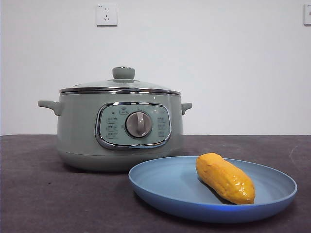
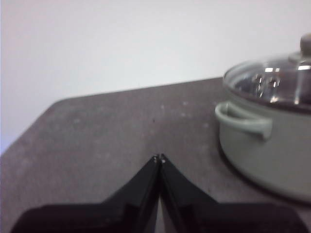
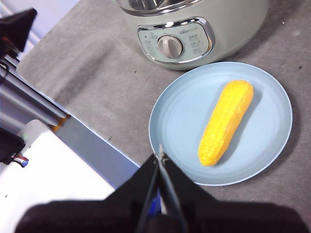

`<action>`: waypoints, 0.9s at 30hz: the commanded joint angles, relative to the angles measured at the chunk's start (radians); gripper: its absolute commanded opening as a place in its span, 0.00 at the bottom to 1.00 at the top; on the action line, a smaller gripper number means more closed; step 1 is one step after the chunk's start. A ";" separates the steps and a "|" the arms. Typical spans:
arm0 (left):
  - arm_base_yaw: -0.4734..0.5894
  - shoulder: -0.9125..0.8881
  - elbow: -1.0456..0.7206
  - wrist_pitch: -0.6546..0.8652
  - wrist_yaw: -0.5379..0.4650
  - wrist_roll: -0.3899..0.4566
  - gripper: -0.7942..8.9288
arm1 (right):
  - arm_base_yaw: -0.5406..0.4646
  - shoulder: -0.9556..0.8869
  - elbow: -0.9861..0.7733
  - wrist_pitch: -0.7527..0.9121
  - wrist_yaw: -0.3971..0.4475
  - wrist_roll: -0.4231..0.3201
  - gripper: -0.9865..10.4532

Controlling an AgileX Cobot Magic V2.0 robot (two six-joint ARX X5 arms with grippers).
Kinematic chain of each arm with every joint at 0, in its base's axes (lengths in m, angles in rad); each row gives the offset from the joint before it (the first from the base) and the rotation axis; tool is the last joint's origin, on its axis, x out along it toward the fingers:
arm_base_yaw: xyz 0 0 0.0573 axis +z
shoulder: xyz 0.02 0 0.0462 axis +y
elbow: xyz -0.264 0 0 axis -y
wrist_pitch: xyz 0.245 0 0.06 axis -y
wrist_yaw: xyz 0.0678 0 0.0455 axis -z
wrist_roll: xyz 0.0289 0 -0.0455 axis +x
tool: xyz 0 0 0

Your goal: Take the corn out from the steamer,put the corn on the plate,close the lid

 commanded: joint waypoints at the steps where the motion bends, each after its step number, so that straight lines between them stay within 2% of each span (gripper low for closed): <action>1: 0.003 -0.022 -0.038 0.012 -0.007 -0.026 0.08 | 0.001 0.000 0.002 0.005 0.003 -0.001 0.09; 11: 0.000 -0.052 -0.071 -0.079 -0.005 -0.061 0.08 | 0.001 0.000 0.002 0.005 0.002 -0.001 0.09; 27: 0.004 -0.052 -0.071 -0.079 -0.003 -0.063 0.08 | 0.001 0.000 0.002 0.005 0.003 -0.001 0.09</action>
